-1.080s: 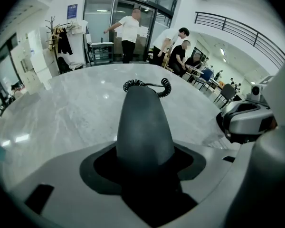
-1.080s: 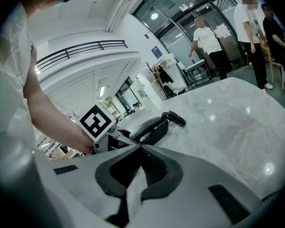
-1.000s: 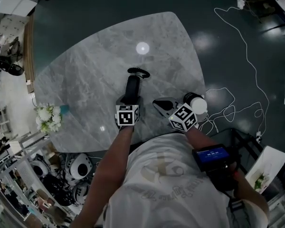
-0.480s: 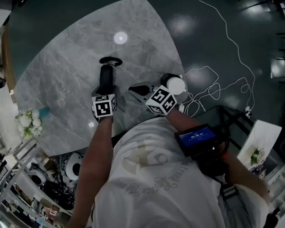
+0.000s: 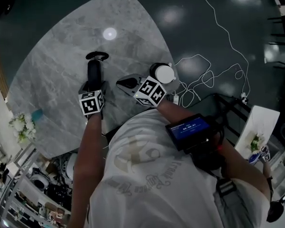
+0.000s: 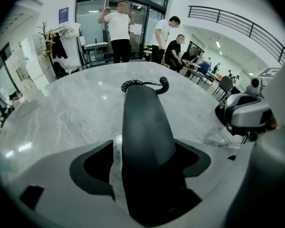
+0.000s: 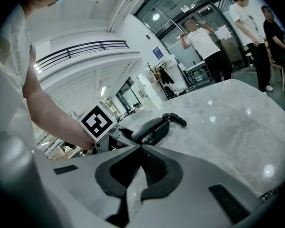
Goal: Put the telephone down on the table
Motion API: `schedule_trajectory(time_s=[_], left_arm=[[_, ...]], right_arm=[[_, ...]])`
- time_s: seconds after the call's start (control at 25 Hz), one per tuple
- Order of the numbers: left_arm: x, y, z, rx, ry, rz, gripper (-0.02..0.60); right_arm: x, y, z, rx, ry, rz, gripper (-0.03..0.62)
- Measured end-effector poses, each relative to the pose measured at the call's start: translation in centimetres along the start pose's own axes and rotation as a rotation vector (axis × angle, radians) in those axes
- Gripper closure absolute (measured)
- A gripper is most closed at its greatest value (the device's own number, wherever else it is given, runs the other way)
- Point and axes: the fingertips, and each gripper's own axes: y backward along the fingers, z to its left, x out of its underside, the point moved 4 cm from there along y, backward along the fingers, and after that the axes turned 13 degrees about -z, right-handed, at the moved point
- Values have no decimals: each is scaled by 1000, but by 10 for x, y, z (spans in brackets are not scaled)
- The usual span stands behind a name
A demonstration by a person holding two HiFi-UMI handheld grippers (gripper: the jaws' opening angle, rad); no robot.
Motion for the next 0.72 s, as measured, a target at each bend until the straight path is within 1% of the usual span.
schedule_trajectory(time_s=[0.12, 0.36, 0.6, 0.72], left_arm=[[3, -1, -2, 11, -7, 5, 199], [2, 3, -8, 53, -6, -19, 195], [6, 20, -8, 77, 16, -79, 195], [10, 40, -3, 75, 33, -113, 196]], right_arm=[[3, 1, -1, -5, 2, 0, 579], [7, 4, -1, -2, 13, 6, 579], [11, 5, 11, -4, 36, 1, 579], [9, 3, 27, -9, 60, 1, 579]])
